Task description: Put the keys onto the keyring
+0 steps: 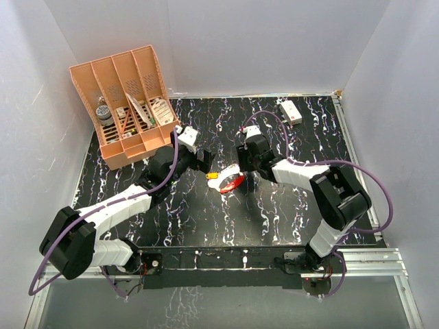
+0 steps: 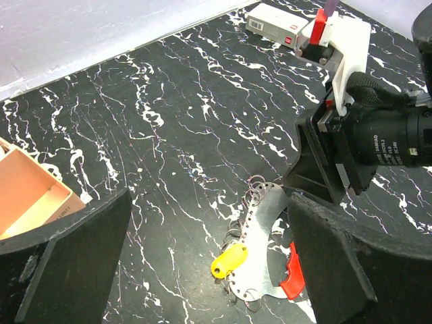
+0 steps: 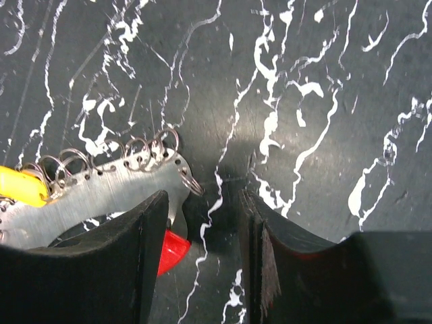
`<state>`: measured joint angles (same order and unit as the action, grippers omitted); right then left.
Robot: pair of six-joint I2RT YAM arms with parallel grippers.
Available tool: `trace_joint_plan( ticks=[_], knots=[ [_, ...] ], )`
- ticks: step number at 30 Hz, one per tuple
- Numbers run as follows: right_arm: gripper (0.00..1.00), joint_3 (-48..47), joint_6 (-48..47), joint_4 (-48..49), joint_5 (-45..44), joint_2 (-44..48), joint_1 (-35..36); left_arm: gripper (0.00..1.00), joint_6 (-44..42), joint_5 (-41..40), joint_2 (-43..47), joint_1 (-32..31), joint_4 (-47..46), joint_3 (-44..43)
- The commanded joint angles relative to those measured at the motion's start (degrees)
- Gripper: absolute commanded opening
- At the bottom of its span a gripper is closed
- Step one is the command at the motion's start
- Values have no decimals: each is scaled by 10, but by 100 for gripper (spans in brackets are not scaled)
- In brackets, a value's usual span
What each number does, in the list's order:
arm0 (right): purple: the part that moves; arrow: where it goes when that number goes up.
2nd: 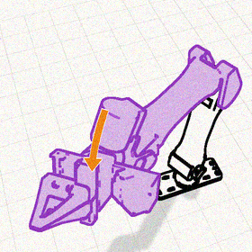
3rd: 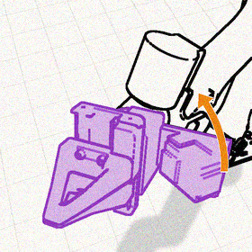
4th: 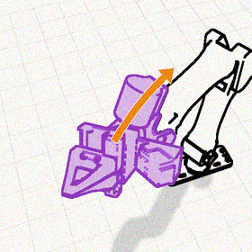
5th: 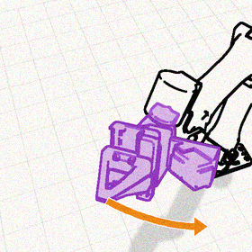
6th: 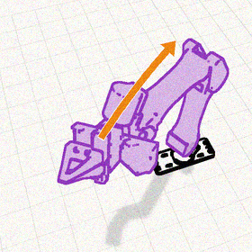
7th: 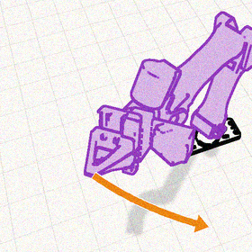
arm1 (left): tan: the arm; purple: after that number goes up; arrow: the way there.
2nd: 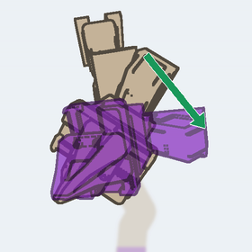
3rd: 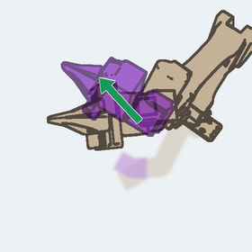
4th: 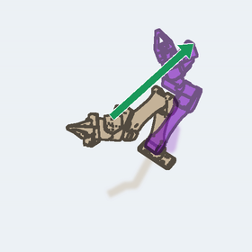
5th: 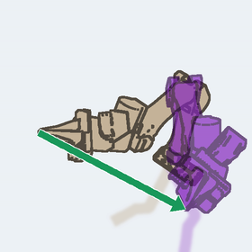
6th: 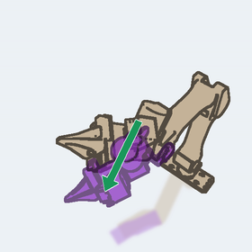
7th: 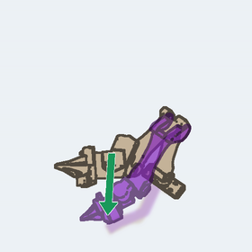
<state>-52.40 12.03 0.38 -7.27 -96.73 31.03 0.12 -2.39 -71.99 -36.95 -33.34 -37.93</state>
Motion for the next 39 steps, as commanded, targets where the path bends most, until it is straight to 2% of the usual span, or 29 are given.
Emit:
trace_joint_plan(
  ticks=[1,15,29,31,36,39],
  knots=[
    [43,-7,-28,82,25,-8,-8,99,-3,-5,4,-2,-5,-4],
    [41,-9,-33,87,50,-35,-18,99,-8,-11,0,-1,-1,-4],
    [33,-15,-37,108,64,-72,-25,99,-8,-17,-2,-1,-1,-3],
    [28,-15,-37,109,66,-75,-26,99,-8,-17,-4,-1,-1,-3],
    [4,-17,-39,106,65,-77,-26,99,-8,-18,-7,-1,0,-4],
    [0,-12,-36,106,65,-64,-26,99,-9,-21,-6,-1,1,-4]
  ],
)
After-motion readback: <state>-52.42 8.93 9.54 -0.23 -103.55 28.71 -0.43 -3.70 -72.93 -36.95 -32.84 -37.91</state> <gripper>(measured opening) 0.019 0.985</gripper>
